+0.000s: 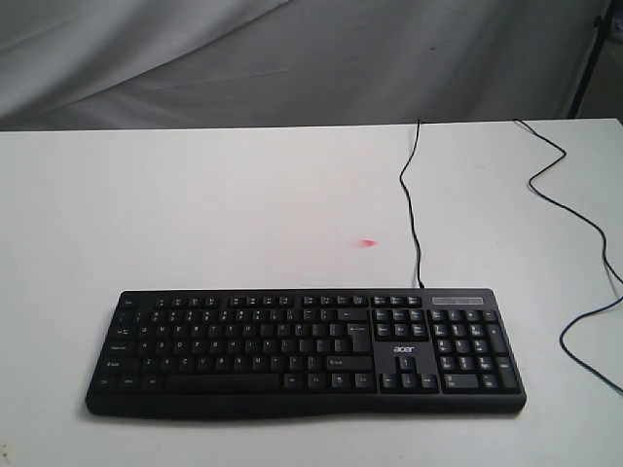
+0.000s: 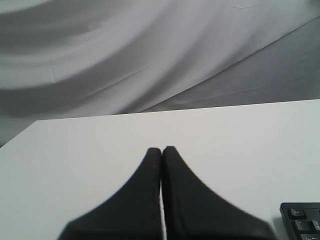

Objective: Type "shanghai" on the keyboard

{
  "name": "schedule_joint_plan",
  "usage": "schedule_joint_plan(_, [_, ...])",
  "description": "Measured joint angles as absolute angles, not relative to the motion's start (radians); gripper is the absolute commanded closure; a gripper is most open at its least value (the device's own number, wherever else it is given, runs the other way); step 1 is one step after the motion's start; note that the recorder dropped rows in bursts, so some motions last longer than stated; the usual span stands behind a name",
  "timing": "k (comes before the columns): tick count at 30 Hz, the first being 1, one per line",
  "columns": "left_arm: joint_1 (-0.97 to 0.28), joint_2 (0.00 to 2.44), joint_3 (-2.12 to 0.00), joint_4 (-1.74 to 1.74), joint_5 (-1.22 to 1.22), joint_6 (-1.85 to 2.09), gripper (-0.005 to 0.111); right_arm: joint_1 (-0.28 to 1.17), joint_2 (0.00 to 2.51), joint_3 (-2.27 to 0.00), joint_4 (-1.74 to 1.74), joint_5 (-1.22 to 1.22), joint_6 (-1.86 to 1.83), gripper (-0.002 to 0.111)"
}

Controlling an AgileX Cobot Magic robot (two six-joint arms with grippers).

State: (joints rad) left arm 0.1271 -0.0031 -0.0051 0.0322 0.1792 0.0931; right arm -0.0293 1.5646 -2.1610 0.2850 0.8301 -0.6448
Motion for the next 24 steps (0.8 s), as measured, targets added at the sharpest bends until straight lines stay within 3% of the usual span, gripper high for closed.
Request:
schedule_joint_plan(14, [0.127,-0.003,-0.005,0.032,0.179,0.093,0.106,-0.029,1.834,-2.161,0.492,1.161,-0.906,0.108])
schedule_joint_plan(24, [0.127,-0.003,-0.005,0.032,0.179,0.093,0.106,-0.023,1.889,-2.049,0.572,1.176,-0.992,0.108])
